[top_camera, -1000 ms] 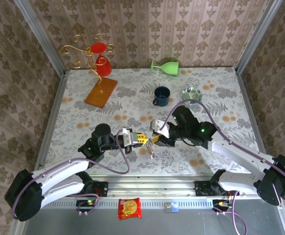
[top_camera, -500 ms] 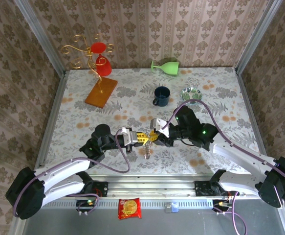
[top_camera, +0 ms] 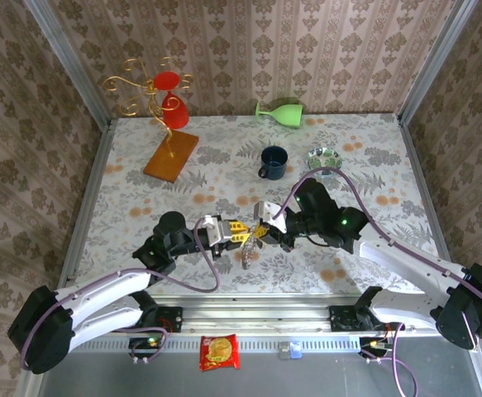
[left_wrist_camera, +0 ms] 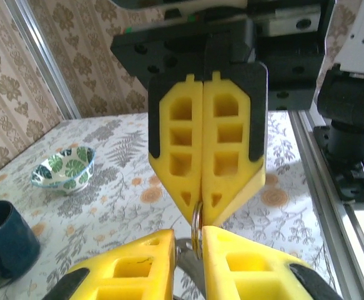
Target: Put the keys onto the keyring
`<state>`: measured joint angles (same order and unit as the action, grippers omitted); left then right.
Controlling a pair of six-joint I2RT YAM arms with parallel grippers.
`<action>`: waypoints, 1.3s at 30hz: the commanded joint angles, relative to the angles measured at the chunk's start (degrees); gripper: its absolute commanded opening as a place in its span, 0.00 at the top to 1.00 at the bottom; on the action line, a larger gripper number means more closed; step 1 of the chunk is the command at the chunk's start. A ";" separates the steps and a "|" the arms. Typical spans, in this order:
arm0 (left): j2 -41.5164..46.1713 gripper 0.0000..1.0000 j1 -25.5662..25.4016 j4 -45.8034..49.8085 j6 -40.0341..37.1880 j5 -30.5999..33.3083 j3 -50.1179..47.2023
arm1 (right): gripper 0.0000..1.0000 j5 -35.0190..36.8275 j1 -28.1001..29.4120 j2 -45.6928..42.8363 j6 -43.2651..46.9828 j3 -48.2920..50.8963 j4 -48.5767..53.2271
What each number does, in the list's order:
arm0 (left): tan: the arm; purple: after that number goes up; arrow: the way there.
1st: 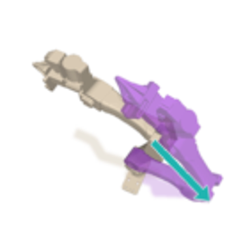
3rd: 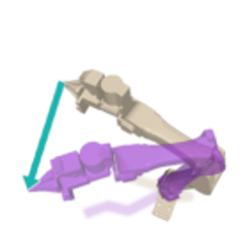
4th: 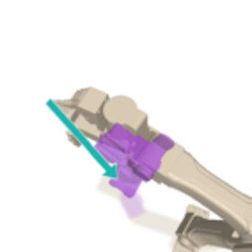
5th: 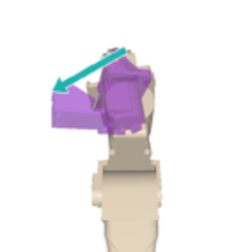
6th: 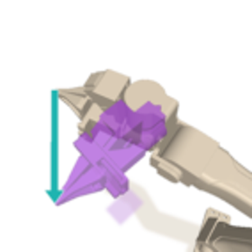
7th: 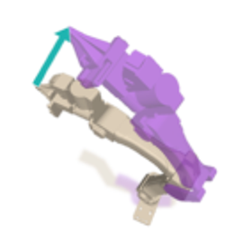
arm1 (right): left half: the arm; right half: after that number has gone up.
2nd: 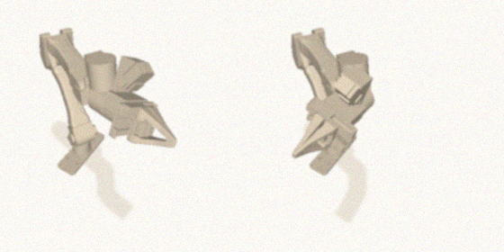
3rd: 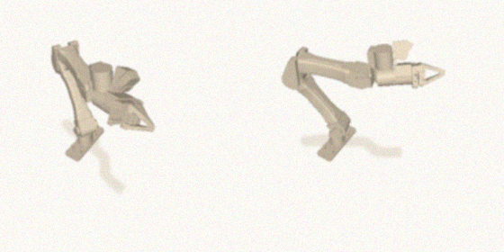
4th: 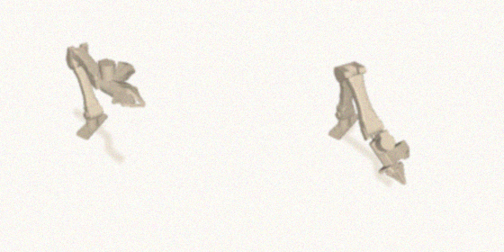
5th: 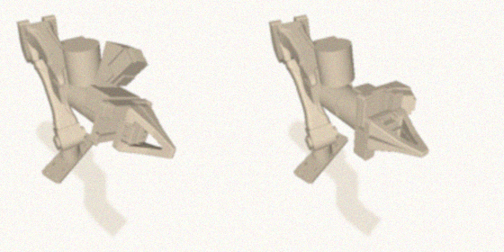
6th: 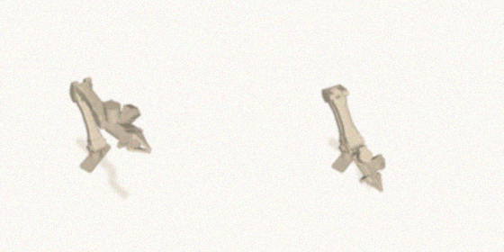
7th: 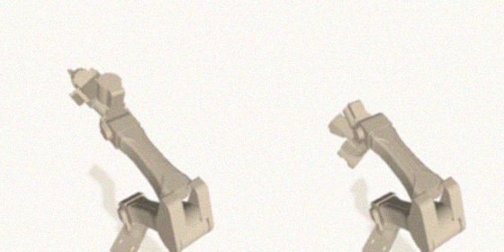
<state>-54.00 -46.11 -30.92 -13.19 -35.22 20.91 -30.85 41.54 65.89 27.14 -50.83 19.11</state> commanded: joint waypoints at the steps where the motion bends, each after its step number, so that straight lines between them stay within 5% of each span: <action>1: 1.18 0.81 -0.39 6.49 -3.25 1.04 2.20 | 1.00 2.30 1.03 1.05 4.39 -4.62 6.14; 15: -0.91 0.82 -0.36 9.14 -5.07 -0.81 5.12 | 1.00 12.57 6.84 8.46 12.59 -14.62 18.34; 24: -0.96 1.00 -0.37 10.88 -6.18 -1.25 5.55 | 1.00 9.82 6.77 6.81 9.57 -13.68 15.29; 29: -0.16 1.00 -0.31 8.42 -6.08 -3.25 4.35 | 0.75 4.46 2.48 2.37 4.10 -7.85 9.06; 39: 0.40 1.00 -0.32 5.43 -5.17 -4.42 3.55 | 0.73 1.92 0.91 0.99 0.20 -1.46 2.70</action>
<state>-55.00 -46.19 -21.87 -18.26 -37.74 24.43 -26.52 42.37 67.02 29.28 -53.19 24.97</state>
